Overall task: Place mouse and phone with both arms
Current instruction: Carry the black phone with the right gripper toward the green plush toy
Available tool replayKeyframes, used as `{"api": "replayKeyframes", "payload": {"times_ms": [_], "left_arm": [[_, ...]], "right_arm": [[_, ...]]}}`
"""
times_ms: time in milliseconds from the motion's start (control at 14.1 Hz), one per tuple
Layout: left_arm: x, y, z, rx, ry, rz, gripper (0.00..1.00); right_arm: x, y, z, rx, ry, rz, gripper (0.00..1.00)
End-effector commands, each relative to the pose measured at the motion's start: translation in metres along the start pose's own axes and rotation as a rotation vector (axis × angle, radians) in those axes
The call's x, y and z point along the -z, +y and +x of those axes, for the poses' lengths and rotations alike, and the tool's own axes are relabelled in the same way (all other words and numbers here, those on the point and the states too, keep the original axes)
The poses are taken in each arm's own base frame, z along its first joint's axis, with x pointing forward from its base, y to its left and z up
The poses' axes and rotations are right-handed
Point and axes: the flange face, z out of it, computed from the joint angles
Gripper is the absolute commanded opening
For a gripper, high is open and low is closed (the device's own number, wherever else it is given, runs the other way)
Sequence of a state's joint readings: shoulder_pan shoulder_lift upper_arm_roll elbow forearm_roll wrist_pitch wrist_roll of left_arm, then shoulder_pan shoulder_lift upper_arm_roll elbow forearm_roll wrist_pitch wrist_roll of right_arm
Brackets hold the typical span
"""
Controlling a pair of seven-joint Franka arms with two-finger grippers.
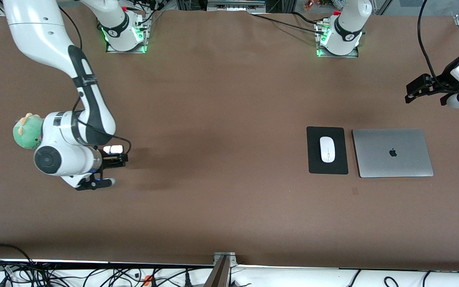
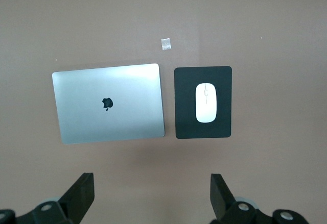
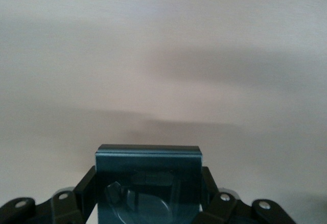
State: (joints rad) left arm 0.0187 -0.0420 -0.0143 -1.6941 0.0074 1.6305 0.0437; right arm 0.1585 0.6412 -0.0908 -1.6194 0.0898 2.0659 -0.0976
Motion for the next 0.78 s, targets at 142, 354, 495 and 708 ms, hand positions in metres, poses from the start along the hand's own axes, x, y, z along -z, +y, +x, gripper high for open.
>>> {"api": "replayKeyframes", "payload": {"times_ms": [142, 354, 495, 708], "left_arm": [[0.005, -0.004, -0.003, -0.013, -0.018, -0.003, 1.0], [0.005, -0.001, -0.003, -0.022, -0.021, 0.012, 1.0], [0.005, 0.0, -0.003, -0.022, -0.022, 0.01, 1.0], [0.005, 0.0, -0.003, -0.024, -0.022, 0.01, 1.0]], "right_arm": [[-0.036, 0.046, -0.063, 0.013, 0.142, -0.032, 0.24], [-0.049, 0.082, -0.082, 0.047, 0.195, -0.077, 0.24], [-0.052, 0.103, -0.09, 0.008, 0.203, -0.073, 0.24], [-0.061, 0.125, -0.103, -0.086, 0.275, -0.044, 0.24]]}}
